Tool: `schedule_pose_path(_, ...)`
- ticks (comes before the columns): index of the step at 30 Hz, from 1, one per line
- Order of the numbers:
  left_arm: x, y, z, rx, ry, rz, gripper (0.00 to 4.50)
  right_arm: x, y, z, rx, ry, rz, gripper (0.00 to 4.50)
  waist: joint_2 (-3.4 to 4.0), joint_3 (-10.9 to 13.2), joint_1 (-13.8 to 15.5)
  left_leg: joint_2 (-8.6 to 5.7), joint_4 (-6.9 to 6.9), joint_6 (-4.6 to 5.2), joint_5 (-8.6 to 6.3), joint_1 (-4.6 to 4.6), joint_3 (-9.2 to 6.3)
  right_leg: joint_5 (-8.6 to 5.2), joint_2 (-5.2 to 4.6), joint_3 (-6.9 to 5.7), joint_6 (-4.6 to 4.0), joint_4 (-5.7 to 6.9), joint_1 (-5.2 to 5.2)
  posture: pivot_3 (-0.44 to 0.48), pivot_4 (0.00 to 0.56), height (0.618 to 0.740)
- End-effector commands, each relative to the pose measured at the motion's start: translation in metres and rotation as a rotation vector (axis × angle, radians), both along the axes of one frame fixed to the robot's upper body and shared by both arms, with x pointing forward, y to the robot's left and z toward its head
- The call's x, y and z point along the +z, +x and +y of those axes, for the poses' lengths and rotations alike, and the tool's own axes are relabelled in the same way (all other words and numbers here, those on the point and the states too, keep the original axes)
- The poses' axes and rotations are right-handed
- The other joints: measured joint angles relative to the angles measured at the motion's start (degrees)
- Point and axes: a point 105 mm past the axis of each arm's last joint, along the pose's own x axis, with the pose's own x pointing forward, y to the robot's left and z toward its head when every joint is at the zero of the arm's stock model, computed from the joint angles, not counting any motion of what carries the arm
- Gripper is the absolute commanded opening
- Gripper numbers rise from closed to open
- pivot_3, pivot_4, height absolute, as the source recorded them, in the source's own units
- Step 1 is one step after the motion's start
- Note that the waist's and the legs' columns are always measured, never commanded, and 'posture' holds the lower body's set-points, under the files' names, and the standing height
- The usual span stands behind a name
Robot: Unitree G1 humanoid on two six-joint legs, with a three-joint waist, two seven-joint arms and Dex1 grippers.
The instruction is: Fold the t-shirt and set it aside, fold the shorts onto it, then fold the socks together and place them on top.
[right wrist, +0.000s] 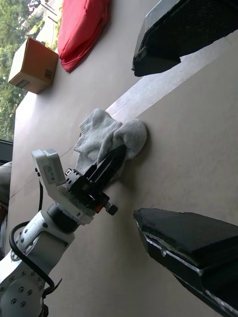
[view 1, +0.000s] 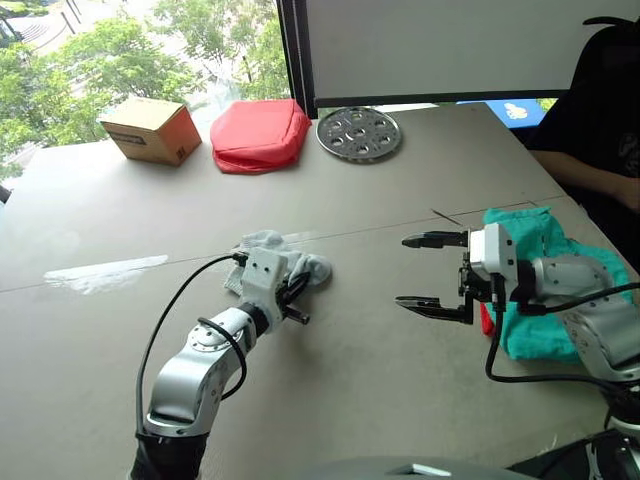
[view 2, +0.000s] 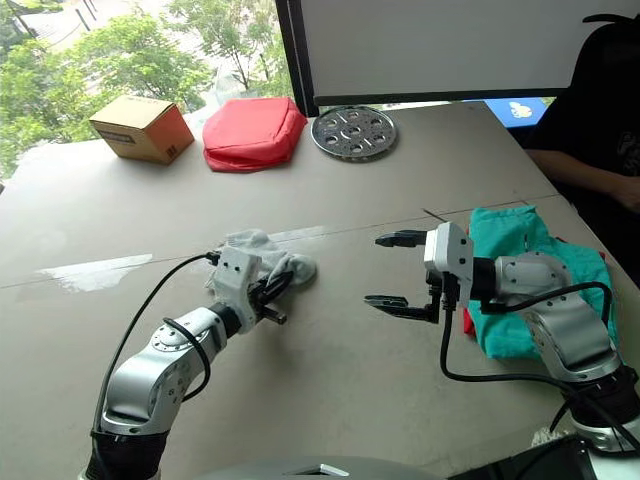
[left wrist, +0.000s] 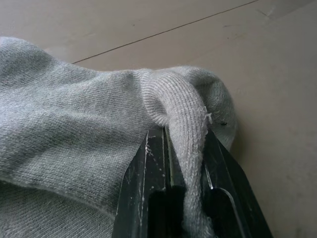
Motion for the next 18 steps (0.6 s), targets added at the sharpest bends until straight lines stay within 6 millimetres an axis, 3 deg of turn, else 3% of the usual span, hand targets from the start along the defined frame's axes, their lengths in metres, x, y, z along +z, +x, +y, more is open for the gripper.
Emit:
schedule_pose_path(1, -0.013, -0.002, -0.006, -0.013, 0.042, 0.051, 0.01, 0.012, -0.003, 0.003, -0.054, 0.044, -0.012, 4.5, -0.01, 0.0, 0.2, -0.01, 0.03, 0.0, 0.0, 0.01, -0.01, 0.0, -0.02, -0.01, 0.0, 0.0, 0.05, 0.0, 0.15, 0.74)
schedule_pose_path(6, -0.015, -0.001, -0.01, -0.032, 0.068, 0.035, 0.01, 0.005, -0.003, 0.007, -0.111, 0.055, 0.072, 4.5, 0.0, 0.0, 0.4, -0.05, 0.04, 0.0, 0.0, 0.14, -0.05, -0.02, -0.06, -0.01, 0.03, -0.01, 0.22, 0.0, 0.15, 0.74)
schedule_pose_path(12, -0.009, -0.001, -0.009, -0.022, 0.061, 0.009, 0.01, 0.012, -0.007, 0.011, -0.092, 0.09, 0.068, 4.5, 0.16, 0.1, 0.0, -0.18, 0.04, 0.01, 0.01, 0.05, -0.29, -0.12, -0.16, -0.24, 0.21, -0.02, 0.39, 0.0, 0.15, 0.74)
schedule_pose_path(14, -0.009, -0.002, -0.007, -0.017, 0.061, 0.013, 0.01, 0.012, -0.009, 0.012, -0.085, 0.089, 0.07, 4.5, 0.48, 0.3, -0.7, -1.37, 0.02, 0.3, 0.2, -0.17, -2.34, -0.61, -1.48, -2.14, 0.78, 0.07, 1.45, 0.0, 0.15, 0.74)
schedule_pose_path(17, -0.009, -0.004, -0.004, -0.009, 0.06, 0.016, 0.01, 0.012, -0.011, 0.013, -0.079, 0.092, 0.079, 4.5, 0.89, 0.6, -1.3, -3.99, -0.06, 0.26, 0.73, -0.12, -6.16, -1.13, -2.1, -3.49, 1.85, 0.39, 1.72, 0.0, 0.15, 0.74)
schedule_pose_path(18, -0.01, -0.004, -0.004, -0.007, 0.061, 0.017, 0.01, 0.012, -0.011, 0.013, -0.079, 0.093, 0.08, 4.5, 0.95, 0.6, -1.5, -5.62, -0.08, 0.23, 0.91, -0.05, -8.67, -1.62, -2.27, -3.59, 2.62, 0.79, 1.85, 0.0, 0.15, 0.74)
